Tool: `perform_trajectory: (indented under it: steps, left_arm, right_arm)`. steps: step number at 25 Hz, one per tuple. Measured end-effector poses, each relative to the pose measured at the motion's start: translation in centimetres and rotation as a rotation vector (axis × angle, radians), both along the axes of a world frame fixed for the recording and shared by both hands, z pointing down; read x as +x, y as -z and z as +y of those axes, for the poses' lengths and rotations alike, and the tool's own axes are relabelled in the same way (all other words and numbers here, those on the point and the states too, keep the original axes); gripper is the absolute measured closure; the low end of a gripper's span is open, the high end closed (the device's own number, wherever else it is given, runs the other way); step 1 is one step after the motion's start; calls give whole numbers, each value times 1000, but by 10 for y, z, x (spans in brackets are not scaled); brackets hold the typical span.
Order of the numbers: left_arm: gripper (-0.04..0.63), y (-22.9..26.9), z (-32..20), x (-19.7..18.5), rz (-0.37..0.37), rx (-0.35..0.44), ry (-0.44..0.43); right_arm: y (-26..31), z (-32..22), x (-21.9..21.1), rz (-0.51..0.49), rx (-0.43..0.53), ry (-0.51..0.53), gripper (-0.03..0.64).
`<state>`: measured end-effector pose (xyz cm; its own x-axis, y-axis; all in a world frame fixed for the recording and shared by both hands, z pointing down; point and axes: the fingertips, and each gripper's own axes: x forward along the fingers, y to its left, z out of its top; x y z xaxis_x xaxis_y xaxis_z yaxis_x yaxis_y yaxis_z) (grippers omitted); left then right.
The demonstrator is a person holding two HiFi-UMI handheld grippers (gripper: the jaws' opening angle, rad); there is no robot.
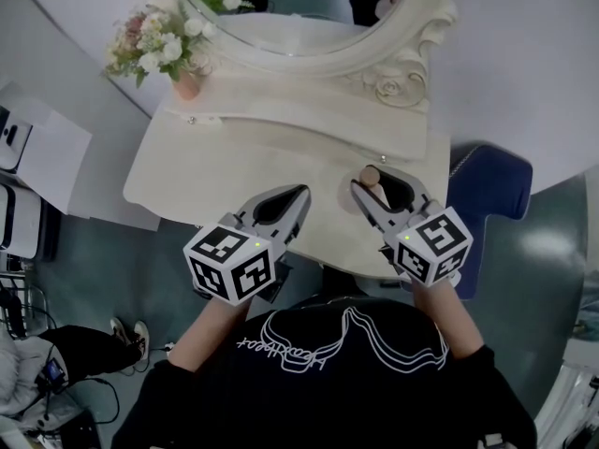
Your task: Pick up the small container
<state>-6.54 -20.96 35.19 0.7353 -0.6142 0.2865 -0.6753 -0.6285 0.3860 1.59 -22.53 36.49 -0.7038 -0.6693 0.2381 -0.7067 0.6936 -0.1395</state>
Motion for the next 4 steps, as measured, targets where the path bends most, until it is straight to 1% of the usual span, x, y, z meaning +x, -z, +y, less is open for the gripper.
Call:
perform_trajectory:
  steps: [4]
  left_arm:
    - [592, -3, -4, 1, -1, -5, -1]
  right_arm:
    - [-3, -4, 1, 4, -4, 1, 472]
